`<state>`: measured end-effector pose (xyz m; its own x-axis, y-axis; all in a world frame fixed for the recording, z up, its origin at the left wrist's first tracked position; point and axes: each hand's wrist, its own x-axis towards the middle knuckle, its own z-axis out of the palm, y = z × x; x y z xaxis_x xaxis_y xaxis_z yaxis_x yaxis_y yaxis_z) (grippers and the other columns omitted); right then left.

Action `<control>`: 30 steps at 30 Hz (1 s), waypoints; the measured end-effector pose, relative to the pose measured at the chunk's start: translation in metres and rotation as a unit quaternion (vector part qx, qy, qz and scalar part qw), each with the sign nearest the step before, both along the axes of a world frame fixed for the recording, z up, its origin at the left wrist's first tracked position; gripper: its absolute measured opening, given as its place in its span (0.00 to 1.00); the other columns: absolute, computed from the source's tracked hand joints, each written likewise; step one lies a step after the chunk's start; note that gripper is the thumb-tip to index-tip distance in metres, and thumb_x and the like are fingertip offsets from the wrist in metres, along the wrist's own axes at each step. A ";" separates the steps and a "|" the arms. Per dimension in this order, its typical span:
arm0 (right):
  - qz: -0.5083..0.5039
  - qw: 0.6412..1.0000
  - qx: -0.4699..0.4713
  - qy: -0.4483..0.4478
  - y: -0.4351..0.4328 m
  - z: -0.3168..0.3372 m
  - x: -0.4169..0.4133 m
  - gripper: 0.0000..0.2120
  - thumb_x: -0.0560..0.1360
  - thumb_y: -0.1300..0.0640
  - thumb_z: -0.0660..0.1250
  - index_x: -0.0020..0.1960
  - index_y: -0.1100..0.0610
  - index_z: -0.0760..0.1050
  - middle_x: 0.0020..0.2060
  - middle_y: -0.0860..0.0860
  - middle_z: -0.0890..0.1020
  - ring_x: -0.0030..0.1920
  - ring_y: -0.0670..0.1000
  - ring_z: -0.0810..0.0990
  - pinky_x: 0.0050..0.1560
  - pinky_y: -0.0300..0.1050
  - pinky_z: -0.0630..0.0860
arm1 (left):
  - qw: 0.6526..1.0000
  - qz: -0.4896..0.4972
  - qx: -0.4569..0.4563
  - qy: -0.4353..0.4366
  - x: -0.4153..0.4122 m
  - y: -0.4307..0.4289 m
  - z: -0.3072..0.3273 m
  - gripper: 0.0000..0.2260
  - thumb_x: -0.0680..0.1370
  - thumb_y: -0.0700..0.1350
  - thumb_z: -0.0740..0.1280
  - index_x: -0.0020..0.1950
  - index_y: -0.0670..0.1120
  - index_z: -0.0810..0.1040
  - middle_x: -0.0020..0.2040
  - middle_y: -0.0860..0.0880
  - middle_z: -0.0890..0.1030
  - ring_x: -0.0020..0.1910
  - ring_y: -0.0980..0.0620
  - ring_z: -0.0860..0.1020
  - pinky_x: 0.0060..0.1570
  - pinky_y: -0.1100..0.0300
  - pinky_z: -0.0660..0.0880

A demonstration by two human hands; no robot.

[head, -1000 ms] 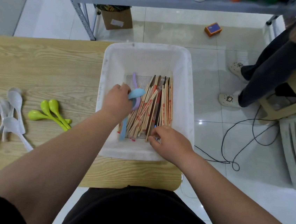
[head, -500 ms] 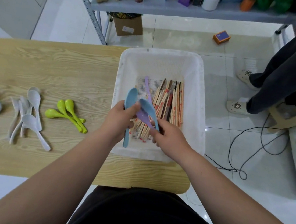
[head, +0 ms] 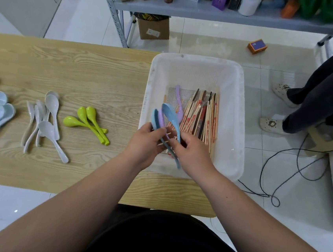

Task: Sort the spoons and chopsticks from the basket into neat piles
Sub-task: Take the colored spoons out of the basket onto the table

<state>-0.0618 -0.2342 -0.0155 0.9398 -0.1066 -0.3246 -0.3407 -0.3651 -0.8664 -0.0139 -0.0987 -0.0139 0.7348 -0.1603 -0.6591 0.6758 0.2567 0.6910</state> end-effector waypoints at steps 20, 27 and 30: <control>0.065 0.996 -0.048 -0.036 0.039 -0.003 0.028 0.06 0.81 0.53 0.66 0.51 0.51 0.82 0.46 0.44 0.78 0.50 0.38 0.75 0.49 0.30 0.70 | 0.999 0.027 0.035 -0.008 0.028 0.041 -0.002 0.09 0.81 0.33 0.63 0.59 0.42 0.75 0.51 0.45 0.84 0.49 0.47 0.84 0.50 0.52 0.82; 0.164 0.920 -0.357 0.005 -0.012 -0.056 0.086 0.21 0.80 0.62 0.63 0.72 0.54 0.71 0.66 0.56 0.71 0.69 0.58 0.67 0.69 0.53 0.67 | 0.999 -0.023 0.032 0.007 0.036 0.048 -0.003 0.08 0.82 0.33 0.62 0.58 0.42 0.75 0.51 0.43 0.82 0.42 0.50 0.85 0.48 0.53 0.83; 0.233 0.879 -0.416 0.012 -0.024 -0.074 0.107 0.20 0.79 0.66 0.62 0.70 0.57 0.73 0.66 0.57 0.72 0.70 0.59 0.65 0.68 0.53 0.68 | 0.999 -0.032 0.034 0.019 0.036 0.046 -0.002 0.09 0.82 0.33 0.62 0.59 0.43 0.74 0.53 0.42 0.82 0.42 0.51 0.85 0.48 0.53 0.83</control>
<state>0.0448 -0.2586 -0.0896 0.9384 0.0777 -0.3366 -0.0012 -0.9736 -0.2281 0.0221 -0.0525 -0.0164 0.6992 -0.1589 -0.6970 0.7149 0.1655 0.6794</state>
